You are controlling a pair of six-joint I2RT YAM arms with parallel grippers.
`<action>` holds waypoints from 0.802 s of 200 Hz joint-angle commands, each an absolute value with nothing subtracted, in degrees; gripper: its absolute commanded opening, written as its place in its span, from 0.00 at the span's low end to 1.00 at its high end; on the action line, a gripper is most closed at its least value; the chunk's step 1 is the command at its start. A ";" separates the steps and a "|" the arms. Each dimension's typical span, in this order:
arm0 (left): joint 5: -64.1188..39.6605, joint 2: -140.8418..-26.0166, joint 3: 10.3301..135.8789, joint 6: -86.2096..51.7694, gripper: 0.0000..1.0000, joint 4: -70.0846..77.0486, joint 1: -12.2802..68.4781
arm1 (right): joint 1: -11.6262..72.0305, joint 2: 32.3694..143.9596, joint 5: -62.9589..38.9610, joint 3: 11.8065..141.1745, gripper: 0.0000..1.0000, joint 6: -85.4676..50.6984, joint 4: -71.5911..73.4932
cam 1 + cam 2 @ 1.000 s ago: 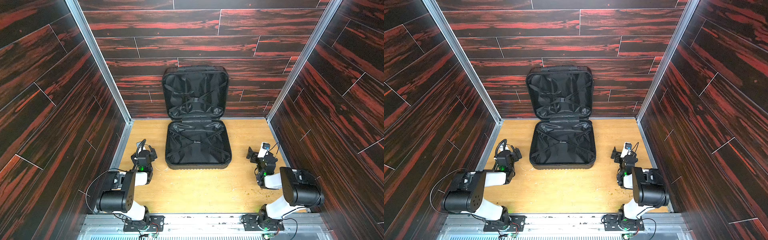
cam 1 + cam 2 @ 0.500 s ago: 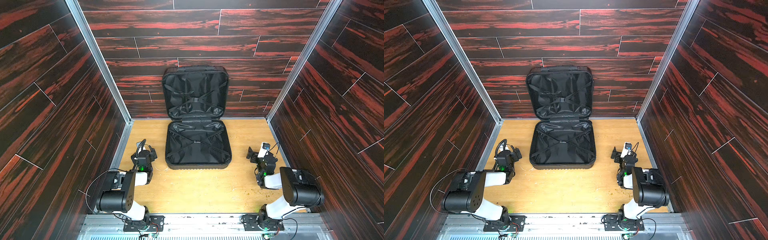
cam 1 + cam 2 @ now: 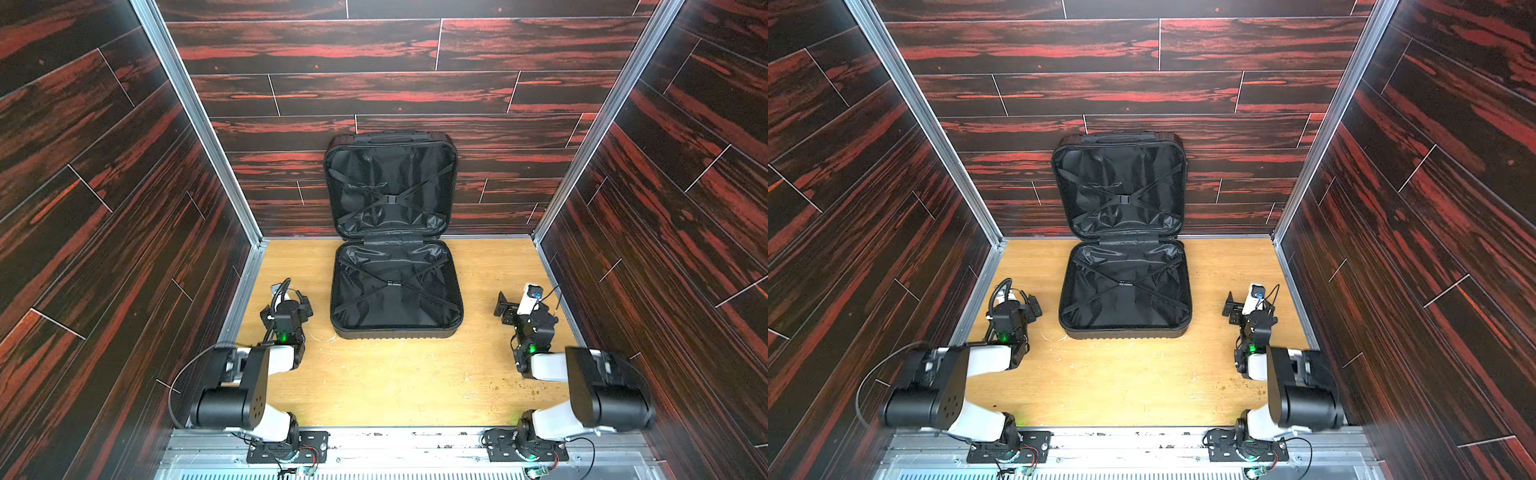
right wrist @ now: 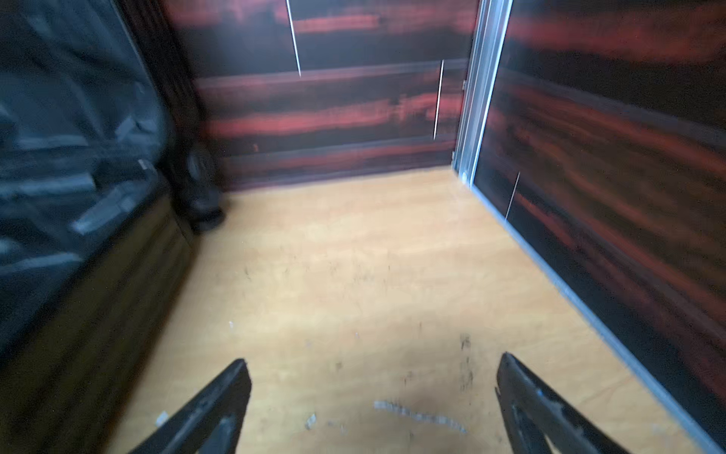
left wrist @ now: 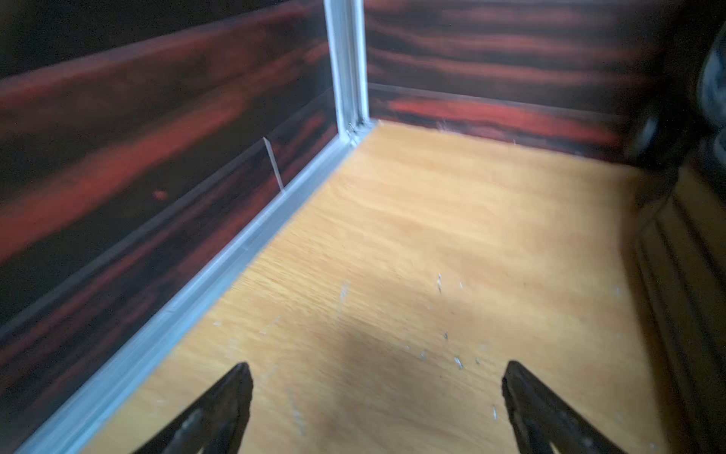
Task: Close the suitcase zippers
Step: Close the suitcase at the center of the board.
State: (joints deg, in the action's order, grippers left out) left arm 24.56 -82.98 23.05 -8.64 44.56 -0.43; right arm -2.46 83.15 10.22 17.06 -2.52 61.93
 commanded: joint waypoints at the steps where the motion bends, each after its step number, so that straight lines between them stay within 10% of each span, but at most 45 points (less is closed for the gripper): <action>1: 29.42 -72.62 24.21 -11.64 1.00 33.84 -0.52 | -2.04 79.38 8.41 20.73 0.99 -1.56 52.50; 30: 22.22 -64.92 31.14 -18.83 0.98 12.77 -0.53 | -1.76 78.06 3.12 29.35 0.95 -3.46 38.44; 89: -7.31 -70.63 40.84 -31.56 0.62 -5.17 0.12 | -1.41 91.53 -22.23 59.53 0.70 -12.98 27.74; 160: -15.34 -79.98 46.46 -33.06 0.51 -6.36 2.02 | 6.15 114.72 -17.80 99.62 0.70 -7.34 13.33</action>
